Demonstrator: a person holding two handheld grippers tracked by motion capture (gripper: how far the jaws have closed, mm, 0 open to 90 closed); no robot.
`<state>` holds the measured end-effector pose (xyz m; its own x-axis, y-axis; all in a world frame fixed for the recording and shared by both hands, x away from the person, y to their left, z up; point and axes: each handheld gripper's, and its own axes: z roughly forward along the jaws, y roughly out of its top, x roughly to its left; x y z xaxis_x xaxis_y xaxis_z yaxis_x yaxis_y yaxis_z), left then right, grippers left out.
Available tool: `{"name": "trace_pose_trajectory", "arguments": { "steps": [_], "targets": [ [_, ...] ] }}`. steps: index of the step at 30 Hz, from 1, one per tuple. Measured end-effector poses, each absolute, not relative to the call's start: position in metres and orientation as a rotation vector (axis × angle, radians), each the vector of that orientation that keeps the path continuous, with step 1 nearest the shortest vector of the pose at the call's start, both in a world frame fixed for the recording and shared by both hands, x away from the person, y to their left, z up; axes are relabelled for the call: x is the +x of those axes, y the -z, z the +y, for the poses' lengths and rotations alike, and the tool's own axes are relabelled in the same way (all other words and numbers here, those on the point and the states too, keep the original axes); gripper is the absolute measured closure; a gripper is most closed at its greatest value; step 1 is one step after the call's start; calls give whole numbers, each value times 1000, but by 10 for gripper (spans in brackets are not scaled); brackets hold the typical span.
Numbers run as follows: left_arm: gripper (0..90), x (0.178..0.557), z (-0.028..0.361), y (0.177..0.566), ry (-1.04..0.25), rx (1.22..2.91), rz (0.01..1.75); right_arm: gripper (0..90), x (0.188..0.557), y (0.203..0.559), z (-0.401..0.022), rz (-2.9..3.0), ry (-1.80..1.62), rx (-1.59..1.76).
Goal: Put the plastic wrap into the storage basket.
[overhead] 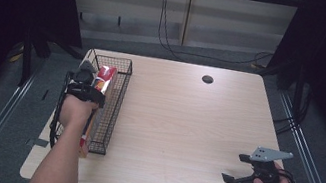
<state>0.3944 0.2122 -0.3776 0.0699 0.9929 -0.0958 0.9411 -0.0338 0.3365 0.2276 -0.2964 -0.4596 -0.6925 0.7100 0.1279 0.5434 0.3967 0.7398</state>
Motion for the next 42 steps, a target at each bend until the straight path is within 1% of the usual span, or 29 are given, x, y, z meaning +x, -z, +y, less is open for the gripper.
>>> {"name": "trace_pose_trajectory", "arguments": {
  "steps": [19, 23, 31, 40, 41, 42],
  "targets": [
    [427, 396, 212, 386, -242, 2031, 1976, 26, 227, 458, -297, 2441, -1183, 1110],
    [427, 396, 212, 387, -228, 2000, 1997, 26, 227, 459, -297, 2447, -1179, 1104],
    [427, 397, 216, 389, -236, 2018, 1992, 26, 227, 459, -296, 2448, -1171, 1105],
    [427, 397, 218, 391, -228, 2012, 1999, 26, 226, 459, -296, 2450, -1167, 1105],
    [427, 396, 217, 391, -219, 1989, 2011, 26, 226, 459, -296, 2450, -1167, 1104],
    [427, 397, 219, 391, -221, 2006, 1997, 26, 226, 459, -296, 2450, -1167, 1104]
  ]
}}
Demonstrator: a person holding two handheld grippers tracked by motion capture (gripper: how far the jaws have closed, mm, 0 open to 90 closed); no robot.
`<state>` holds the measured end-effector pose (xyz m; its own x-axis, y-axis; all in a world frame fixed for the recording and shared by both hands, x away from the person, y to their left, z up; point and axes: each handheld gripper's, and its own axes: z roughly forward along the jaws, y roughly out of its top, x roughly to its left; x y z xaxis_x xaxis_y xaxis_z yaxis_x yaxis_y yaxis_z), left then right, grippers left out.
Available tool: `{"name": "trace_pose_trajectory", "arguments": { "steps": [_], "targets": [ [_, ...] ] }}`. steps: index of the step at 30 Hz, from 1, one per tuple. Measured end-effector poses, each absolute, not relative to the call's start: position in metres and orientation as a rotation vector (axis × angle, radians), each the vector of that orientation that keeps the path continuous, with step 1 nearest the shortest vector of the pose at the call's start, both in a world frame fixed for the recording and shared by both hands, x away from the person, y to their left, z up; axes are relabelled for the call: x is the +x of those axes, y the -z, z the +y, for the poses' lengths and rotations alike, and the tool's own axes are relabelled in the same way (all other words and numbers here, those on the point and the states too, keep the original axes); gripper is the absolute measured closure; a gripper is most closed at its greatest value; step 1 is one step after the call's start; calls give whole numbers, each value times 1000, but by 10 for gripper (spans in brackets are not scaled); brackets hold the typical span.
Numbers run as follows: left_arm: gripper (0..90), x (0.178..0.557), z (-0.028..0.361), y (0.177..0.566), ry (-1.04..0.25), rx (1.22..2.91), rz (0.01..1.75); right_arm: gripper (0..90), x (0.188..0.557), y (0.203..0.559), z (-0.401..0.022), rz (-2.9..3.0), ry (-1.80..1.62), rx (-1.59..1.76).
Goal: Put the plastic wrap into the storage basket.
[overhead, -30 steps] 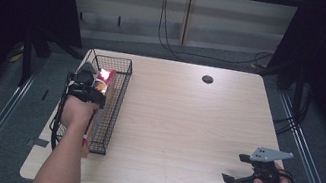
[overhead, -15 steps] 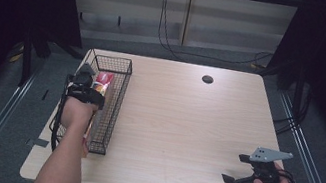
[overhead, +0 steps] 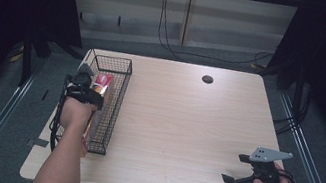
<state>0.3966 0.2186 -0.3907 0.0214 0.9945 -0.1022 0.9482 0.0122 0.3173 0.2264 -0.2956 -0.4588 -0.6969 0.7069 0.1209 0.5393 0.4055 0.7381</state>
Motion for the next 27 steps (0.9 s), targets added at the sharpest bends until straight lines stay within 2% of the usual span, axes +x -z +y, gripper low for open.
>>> {"name": "trace_pose_trajectory", "arguments": {
  "steps": [27],
  "targets": [
    [427, 398, 220, 394, -216, 2043, 1987, 26, 226, 459, -295, 2457, -1167, 1101]
  ]
}}
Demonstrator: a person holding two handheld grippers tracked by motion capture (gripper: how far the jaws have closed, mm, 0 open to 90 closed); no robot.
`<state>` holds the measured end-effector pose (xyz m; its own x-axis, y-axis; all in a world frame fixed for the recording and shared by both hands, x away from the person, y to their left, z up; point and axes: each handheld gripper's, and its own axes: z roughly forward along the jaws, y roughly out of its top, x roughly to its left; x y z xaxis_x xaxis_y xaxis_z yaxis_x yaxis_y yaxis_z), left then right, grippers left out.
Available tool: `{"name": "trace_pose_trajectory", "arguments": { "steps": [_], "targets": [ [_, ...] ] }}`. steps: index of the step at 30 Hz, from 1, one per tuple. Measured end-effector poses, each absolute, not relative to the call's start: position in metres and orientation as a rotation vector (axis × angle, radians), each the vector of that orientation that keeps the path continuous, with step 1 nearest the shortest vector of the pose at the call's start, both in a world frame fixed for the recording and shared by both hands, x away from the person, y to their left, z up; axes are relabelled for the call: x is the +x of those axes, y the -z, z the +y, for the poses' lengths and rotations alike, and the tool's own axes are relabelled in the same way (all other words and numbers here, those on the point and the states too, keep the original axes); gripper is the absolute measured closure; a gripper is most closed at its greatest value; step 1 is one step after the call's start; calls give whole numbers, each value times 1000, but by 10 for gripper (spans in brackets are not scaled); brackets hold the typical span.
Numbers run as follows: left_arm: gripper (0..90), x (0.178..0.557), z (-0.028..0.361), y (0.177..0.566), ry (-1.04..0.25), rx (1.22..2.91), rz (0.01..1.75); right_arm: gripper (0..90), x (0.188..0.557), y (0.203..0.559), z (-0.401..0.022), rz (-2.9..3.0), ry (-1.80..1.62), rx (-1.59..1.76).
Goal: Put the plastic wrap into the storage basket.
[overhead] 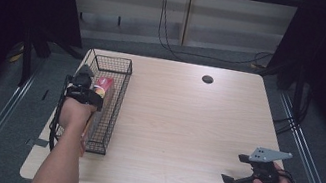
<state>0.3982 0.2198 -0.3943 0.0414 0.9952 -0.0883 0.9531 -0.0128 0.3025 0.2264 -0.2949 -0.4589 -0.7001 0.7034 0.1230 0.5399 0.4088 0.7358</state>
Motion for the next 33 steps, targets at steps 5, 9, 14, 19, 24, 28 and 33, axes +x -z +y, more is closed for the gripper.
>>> {"name": "trace_pose_trajectory", "arguments": {
  "steps": [5, 9, 14, 19, 24, 28, 33],
  "targets": [
    [426, 398, 221, 394, -200, 2035, 1988, 26, 227, 459, -295, 2459, -1166, 1097],
    [426, 399, 222, 394, -206, 2055, 1974, 26, 227, 459, -294, 2458, -1166, 1100],
    [426, 399, 222, 394, -204, 2073, 1968, 26, 227, 460, -294, 2461, -1164, 1098],
    [424, 399, 221, 395, -209, 2074, 1968, 26, 227, 460, -294, 2460, -1165, 1096],
    [420, 399, 221, 395, -210, 2070, 1965, 26, 227, 460, -294, 2462, -1165, 1097],
    [416, 399, 221, 395, -212, 2078, 1957, 26, 227, 460, -294, 2462, -1168, 1095],
    [408, 398, 221, 395, -216, 2088, 1959, 26, 227, 460, -294, 2466, -1164, 1094]
  ]
}}
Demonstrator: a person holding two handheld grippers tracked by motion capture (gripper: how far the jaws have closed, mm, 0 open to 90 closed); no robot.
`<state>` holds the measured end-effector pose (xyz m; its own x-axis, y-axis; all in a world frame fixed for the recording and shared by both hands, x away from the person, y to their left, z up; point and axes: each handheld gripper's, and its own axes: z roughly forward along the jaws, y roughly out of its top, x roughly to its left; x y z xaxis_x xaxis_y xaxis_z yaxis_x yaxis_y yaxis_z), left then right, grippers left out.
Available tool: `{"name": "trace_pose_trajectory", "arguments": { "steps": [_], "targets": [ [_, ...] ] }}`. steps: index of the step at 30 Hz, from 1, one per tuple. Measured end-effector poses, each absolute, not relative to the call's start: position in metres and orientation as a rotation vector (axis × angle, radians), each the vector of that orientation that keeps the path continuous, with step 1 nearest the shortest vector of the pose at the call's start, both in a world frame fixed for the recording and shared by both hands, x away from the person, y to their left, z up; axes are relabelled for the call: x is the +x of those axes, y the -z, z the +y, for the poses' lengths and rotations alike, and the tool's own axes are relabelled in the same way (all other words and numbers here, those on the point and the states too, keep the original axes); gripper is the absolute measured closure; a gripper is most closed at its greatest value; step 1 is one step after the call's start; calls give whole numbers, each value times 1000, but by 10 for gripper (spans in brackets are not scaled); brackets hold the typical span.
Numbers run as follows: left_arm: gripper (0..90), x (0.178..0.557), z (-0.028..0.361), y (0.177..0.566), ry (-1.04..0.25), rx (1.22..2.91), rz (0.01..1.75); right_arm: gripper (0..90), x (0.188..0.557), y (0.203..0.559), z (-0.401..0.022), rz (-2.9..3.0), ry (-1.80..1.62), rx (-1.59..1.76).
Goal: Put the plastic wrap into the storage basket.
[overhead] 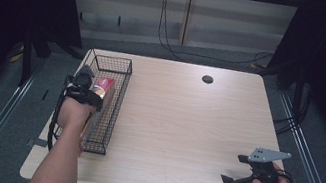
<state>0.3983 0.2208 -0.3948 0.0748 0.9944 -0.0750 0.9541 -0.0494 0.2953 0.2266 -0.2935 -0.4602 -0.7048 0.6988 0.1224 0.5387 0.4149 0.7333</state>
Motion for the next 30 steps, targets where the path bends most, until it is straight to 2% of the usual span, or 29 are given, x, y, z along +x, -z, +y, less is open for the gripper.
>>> {"name": "trace_pose_trajectory", "arguments": {
  "steps": [2, 7, 11, 14, 24, 30],
  "targets": [
    [398, 398, 221, 394, -207, 2074, 1967, 26, 227, 460, -293, 2466, -1164, 1095],
    [311, 398, 220, 392, -216, 2059, 1991, 26, 227, 460, -293, 2466, -1165, 1096],
    [296, 398, 220, 391, -212, 2066, 1993, 26, 226, 460, -293, 2465, -1165, 1094],
    [251, 399, 218, 388, -210, 2057, 2000, 26, 226, 459, -293, 2463, -1166, 1095],
    [178, 399, 214, 375, -240, 2034, 1964, 26, 225, 459, -295, 2460, -1161, 1100],
    [163, 399, 212, 369, -210, 2039, 1929, 26, 224, 458, -295, 2459, -1165, 1102]
  ]
}}
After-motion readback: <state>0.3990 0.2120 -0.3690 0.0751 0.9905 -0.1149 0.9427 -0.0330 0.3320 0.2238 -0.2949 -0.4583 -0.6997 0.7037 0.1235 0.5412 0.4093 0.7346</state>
